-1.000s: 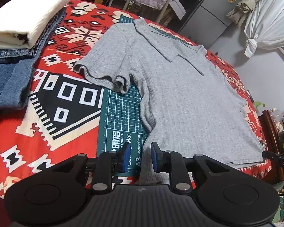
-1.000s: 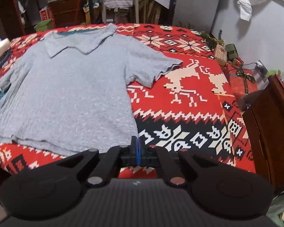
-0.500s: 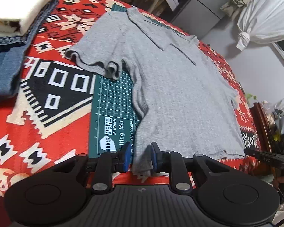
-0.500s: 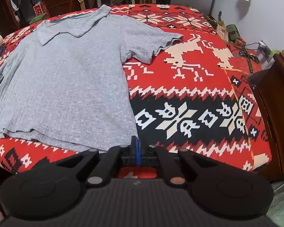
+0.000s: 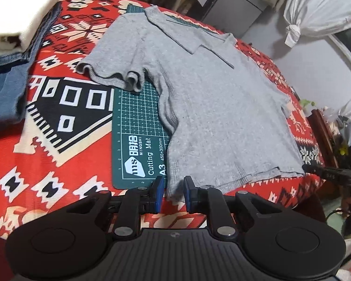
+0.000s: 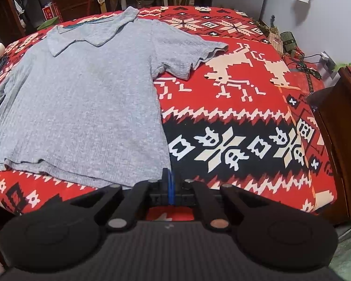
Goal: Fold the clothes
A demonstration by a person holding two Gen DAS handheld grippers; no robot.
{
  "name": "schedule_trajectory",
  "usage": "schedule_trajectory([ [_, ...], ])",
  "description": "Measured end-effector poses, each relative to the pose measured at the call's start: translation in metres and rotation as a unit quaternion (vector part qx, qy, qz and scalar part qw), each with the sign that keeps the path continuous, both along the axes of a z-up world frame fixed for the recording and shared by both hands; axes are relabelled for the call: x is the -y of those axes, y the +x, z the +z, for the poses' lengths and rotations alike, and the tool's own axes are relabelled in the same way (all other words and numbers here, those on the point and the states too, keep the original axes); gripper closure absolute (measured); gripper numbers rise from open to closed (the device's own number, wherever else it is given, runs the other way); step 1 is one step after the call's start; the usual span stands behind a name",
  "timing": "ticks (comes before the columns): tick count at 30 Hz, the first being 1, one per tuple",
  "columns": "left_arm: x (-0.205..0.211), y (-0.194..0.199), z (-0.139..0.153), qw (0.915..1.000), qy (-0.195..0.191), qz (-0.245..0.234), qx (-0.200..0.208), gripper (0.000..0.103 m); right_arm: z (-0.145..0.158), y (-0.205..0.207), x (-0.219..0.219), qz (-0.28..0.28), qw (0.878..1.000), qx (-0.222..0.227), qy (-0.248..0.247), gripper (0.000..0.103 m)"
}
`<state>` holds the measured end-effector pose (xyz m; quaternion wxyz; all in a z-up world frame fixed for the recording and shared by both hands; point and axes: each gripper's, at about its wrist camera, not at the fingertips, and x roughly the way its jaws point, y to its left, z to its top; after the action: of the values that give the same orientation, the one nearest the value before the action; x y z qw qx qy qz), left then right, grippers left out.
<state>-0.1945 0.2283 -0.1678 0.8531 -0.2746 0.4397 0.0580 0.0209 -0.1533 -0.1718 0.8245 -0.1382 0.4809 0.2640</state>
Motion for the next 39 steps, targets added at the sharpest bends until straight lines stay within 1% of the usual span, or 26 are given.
schedule_trajectory([
  [1, 0.001, 0.001, 0.000, 1.0000, 0.001, -0.002, 0.004, 0.100, 0.000, 0.000, 0.000, 0.000, 1.000, 0.000, 0.000, 0.103],
  [5, 0.009, 0.004, 0.010, 0.9993, -0.001, -0.025, 0.028, 0.100, 0.000, 0.000, 0.000, 0.000, 1.000, -0.001, 0.002, 0.103],
  [8, 0.019, 0.012, 0.014, 0.9984, 0.000, -0.043, 0.036, 0.100, 0.000, -0.001, 0.000, 0.002, 1.000, -0.001, 0.002, 0.103],
  [12, 0.036, 0.025, 0.010, 0.9971, 0.013, -0.069, 0.028, 0.100, 0.000, -0.001, 0.000, 0.001, 1.000, -0.001, 0.004, 0.103],
  [15, 0.047, 0.037, 0.004, 0.9959, 0.029, -0.085, 0.010, 0.100, 0.000, -0.001, 0.001, 0.001, 1.000, -0.002, 0.005, 0.102],
  [17, 0.052, 0.041, 0.002, 0.9952, 0.031, -0.092, 0.007, 0.097, 0.000, -0.001, 0.001, 0.001, 1.000, -0.002, 0.006, 0.102],
  [18, 0.053, 0.042, 0.002, 0.9951, 0.032, -0.093, 0.008, 0.094, 0.000, -0.001, 0.001, 0.001, 1.000, -0.003, 0.007, 0.102],
  [21, 0.051, 0.040, 0.004, 0.9960, 0.027, -0.085, 0.012, 0.091, 0.000, -0.001, 0.001, -0.001, 1.000, -0.003, 0.009, 0.102],
  [25, 0.040, 0.029, 0.010, 0.9976, 0.001, -0.063, 0.030, 0.087, 0.000, -0.001, 0.002, 0.000, 1.000, -0.003, 0.010, 0.102],
  [29, 0.022, 0.016, 0.013, 0.9988, -0.023, -0.024, 0.037, 0.088, 0.000, -0.001, 0.002, 0.000, 1.000, -0.004, 0.010, 0.102],
  [33, 0.003, 0.009, 0.006, 0.9987, -0.040, 0.017, 0.028, 0.088, 0.000, 0.000, 0.001, 0.000, 1.000, -0.004, 0.009, 0.102],
  [37, -0.002, 0.014, -0.002, 0.9978, -0.062, 0.016, 0.015, 0.088, 0.000, 0.000, 0.001, 0.000, 1.000, -0.005, 0.008, 0.102],
  [39, 0.001, 0.018, -0.004, 0.9981, -0.060, 0.009, 0.009, 0.088, 0.000, 0.001, 0.000, 0.001, 1.000, -0.005, 0.007, 0.102],
])
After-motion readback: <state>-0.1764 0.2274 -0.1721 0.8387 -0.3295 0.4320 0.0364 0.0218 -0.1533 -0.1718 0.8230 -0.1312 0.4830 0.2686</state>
